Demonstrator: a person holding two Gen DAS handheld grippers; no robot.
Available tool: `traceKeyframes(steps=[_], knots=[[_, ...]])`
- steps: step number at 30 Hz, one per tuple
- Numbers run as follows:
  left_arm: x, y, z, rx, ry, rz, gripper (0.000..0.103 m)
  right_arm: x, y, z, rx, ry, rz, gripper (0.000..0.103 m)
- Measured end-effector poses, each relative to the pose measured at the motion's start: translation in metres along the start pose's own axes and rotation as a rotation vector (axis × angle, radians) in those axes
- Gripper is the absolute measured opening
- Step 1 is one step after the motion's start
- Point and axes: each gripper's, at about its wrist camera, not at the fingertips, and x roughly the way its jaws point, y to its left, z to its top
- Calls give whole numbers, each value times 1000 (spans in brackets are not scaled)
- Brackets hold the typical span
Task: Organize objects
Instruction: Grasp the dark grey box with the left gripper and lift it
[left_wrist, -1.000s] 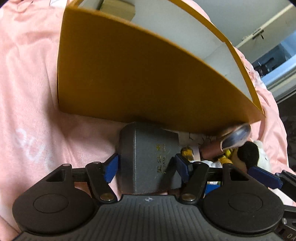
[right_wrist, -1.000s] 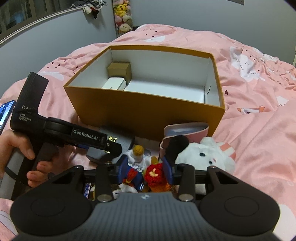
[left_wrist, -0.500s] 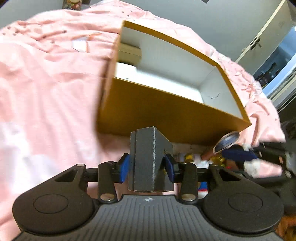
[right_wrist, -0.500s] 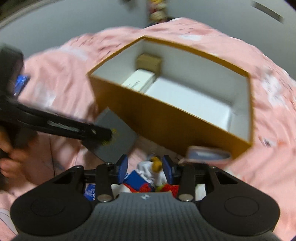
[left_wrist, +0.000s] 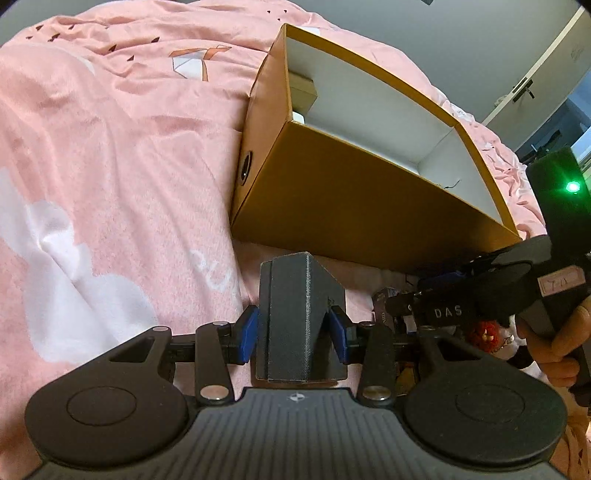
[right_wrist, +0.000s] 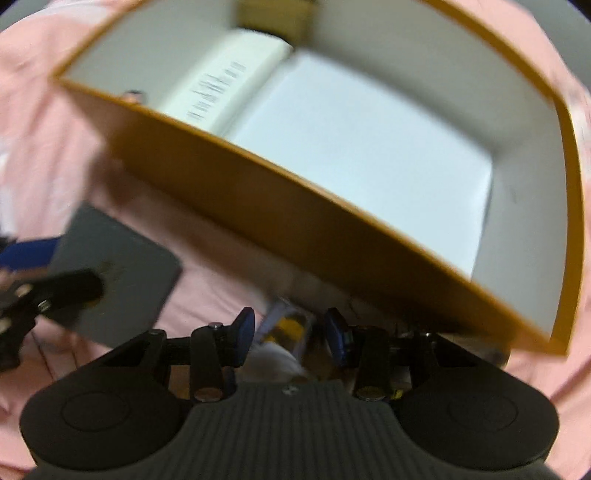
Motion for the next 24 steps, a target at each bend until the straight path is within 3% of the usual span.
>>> traceKeyframes(steps=[4,11,14,16,21,24], knots=[[2,2,1,-2,4,-13,46,3,-13,5,112,66,0,62],[2,3,1,-4,4,-21,47,10,-13,21,203,171,86,65],[1,4,0,-2,3,-22,46,14,-10,26,187,161,-21,65],[2,4,0,-4,3,-22,47,17,-11,28,186,180,-34,71],[4,2,0,1,7,-17,47,23,6,26,110,223,-54,74],[4,3,0,-1,8,-17,46,31,25,23,26,222,-120,78]])
